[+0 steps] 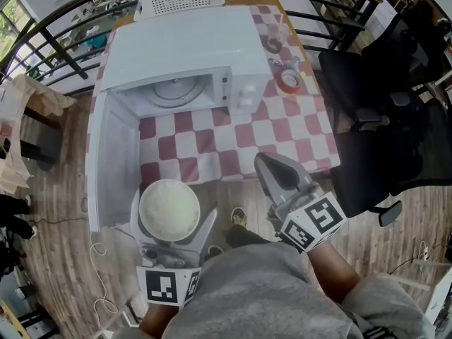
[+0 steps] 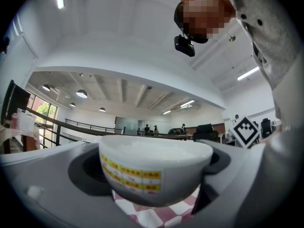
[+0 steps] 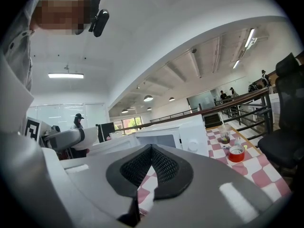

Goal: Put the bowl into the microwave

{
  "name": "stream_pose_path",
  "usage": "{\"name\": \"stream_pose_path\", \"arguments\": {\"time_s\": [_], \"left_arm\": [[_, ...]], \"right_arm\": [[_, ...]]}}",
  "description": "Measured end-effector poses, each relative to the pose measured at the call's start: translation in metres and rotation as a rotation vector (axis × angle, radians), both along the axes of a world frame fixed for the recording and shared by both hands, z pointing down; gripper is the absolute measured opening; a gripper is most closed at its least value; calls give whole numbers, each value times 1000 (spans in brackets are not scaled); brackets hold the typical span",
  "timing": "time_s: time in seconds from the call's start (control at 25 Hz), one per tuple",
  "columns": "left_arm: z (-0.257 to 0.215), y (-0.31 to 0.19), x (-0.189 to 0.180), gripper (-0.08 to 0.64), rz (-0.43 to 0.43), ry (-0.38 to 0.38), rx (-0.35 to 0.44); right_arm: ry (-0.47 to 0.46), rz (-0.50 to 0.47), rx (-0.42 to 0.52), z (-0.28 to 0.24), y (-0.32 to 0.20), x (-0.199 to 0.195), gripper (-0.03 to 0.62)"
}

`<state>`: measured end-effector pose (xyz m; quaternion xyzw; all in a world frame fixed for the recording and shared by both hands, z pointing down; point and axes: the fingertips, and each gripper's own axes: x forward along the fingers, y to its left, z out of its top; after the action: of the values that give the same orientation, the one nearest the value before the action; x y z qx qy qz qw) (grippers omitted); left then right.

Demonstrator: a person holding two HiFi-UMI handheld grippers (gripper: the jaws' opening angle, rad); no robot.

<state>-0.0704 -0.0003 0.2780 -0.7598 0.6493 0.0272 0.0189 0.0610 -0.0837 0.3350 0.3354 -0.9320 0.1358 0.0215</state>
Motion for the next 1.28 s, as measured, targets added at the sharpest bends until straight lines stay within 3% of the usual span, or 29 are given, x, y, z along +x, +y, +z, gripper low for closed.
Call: {"name": "stream_pose_path", "arguments": {"time_s": [1.28], "left_arm": [[-6, -10, 26, 537, -42, -38, 19]], "right_arm": [[-39, -32, 21, -1, -16, 25, 0]]}}
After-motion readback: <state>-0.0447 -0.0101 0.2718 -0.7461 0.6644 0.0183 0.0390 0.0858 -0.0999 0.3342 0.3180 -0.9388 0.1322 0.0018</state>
